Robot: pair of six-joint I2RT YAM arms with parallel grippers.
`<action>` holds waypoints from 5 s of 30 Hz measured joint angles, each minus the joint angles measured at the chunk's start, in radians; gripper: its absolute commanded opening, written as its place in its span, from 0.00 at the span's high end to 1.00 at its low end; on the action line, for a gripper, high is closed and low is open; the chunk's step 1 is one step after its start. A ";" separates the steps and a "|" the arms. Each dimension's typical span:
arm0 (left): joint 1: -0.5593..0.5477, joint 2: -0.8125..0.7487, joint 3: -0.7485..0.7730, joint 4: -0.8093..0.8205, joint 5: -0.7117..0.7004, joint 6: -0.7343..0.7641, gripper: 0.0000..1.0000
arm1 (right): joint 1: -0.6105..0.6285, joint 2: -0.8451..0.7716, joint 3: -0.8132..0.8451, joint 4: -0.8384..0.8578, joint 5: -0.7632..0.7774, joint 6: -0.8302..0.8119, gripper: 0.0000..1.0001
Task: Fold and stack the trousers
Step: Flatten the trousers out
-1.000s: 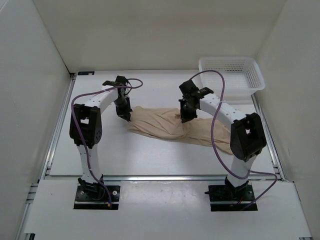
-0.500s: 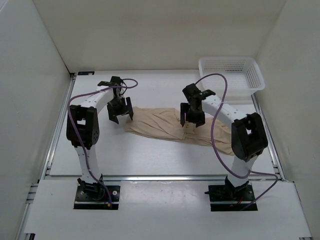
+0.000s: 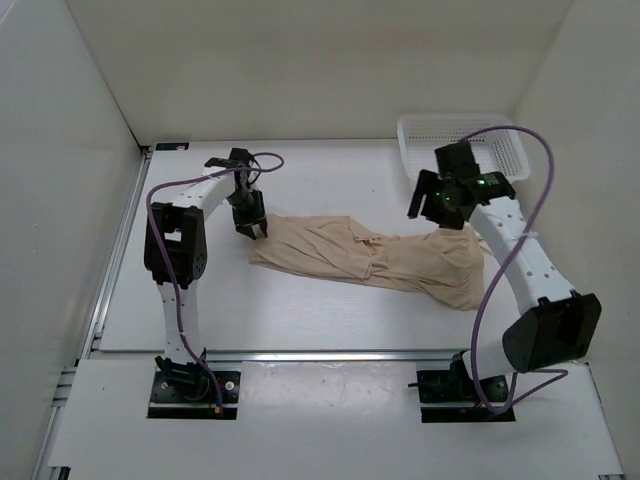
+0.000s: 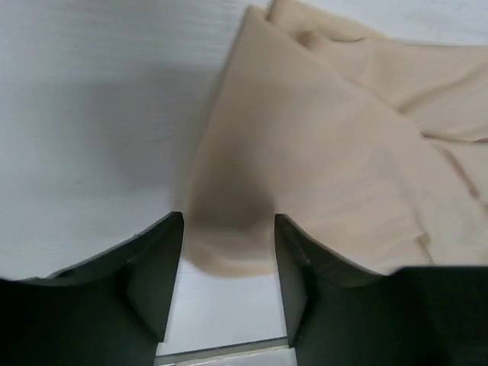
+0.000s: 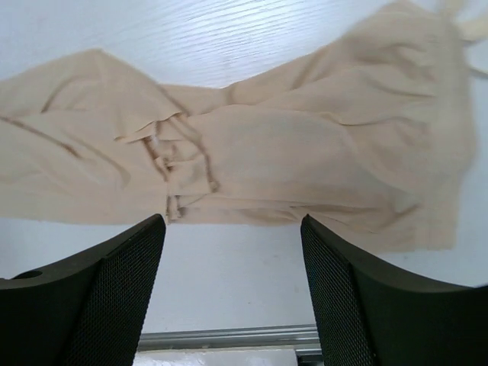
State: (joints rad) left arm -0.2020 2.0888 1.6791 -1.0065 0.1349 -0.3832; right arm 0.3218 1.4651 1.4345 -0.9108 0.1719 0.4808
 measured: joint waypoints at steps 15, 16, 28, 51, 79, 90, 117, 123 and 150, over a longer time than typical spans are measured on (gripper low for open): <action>0.105 -0.059 -0.052 0.002 0.012 -0.014 0.90 | -0.286 -0.160 -0.162 -0.055 -0.037 -0.059 0.23; 0.134 -0.088 -0.052 -0.002 0.002 -0.018 0.90 | -0.286 -0.166 -0.162 -0.055 -0.042 -0.060 0.23; 0.155 -0.259 0.154 -0.101 -0.064 0.032 0.39 | -0.286 -0.177 -0.161 -0.056 -0.055 -0.063 0.23; 0.109 -0.126 0.119 -0.167 -0.230 -0.014 0.00 | -0.286 -0.177 -0.161 -0.060 -0.099 -0.070 0.23; 0.098 -0.080 -0.009 -0.111 -0.233 -0.029 0.01 | 0.117 -0.017 -0.444 0.159 -0.286 0.051 0.20; 0.085 -0.067 0.006 -0.142 -0.341 -0.042 0.00 | 0.127 0.001 -0.445 0.166 -0.249 0.070 0.20; 0.113 -0.121 0.140 -0.187 -0.257 -0.070 0.90 | 0.046 0.085 -0.503 0.278 -0.154 0.120 1.00; 0.184 -0.225 0.009 -0.174 -0.206 -0.078 0.21 | -0.074 -0.114 -0.576 0.220 -0.078 0.149 1.00; -0.328 0.244 0.452 -0.170 -0.109 -0.183 0.03 | -0.138 0.095 -0.174 0.101 -0.006 0.063 0.29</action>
State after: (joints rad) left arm -0.5297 2.3325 2.1311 -1.1763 0.0257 -0.5663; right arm 0.1833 1.5597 1.2606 -0.8093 0.1658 0.5442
